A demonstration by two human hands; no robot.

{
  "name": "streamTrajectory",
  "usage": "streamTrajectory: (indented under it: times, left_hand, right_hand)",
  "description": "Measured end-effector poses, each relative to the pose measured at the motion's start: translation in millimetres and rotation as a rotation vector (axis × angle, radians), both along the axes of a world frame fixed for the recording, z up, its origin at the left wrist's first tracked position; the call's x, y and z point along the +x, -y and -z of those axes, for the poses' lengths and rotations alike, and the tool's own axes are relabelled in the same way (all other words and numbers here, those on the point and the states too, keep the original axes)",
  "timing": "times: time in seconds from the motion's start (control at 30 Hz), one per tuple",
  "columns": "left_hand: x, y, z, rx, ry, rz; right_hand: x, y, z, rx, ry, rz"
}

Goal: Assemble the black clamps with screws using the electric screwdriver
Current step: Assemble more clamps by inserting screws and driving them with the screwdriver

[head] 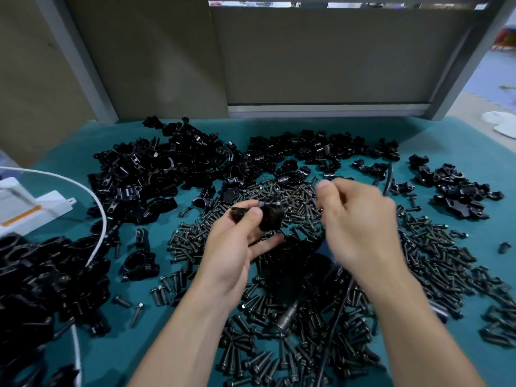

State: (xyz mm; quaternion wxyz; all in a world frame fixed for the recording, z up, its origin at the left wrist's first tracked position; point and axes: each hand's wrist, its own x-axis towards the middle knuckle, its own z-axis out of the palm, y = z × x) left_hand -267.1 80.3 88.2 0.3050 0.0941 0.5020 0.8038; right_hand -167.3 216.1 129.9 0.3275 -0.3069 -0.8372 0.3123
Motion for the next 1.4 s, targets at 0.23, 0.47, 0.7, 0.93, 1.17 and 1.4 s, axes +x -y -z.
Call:
streamTrajectory:
  times: [0.23,0.47,0.7,0.93,1.17,1.4]
  left_hand:
    - [-12.6,7.2,-6.0,0.092,0.314,0.002]
    - [-6.5,0.9,-5.6,0.024,0.222,0.006]
    - [-7.7,3.4,-5.3,0.077,0.25,0.001]
    - [-11.4,4.4,-4.0,0.02,0.204,-0.005]
    - [-19.2,9.9,-2.5,0.003,0.195,0.018]
    - [-18.9,6.4,0.8,0.01,0.224,-0.037]
  right_hand:
    - [31.7,10.0,0.4,-0.12,0.471,0.226]
    - [12.3,37.6,5.0,-0.239,0.617,0.331]
    - [29.3,21.5,14.1,-0.921,-0.103,0.388]
    - [18.4,6.6,4.5,-1.392,-0.658,-0.234]
    - [-9.0,-20.5,-10.8,-1.393,-0.715,-0.505]
    - [-40.4,-28.8,-21.4,-1.431,-0.976,-0.293]
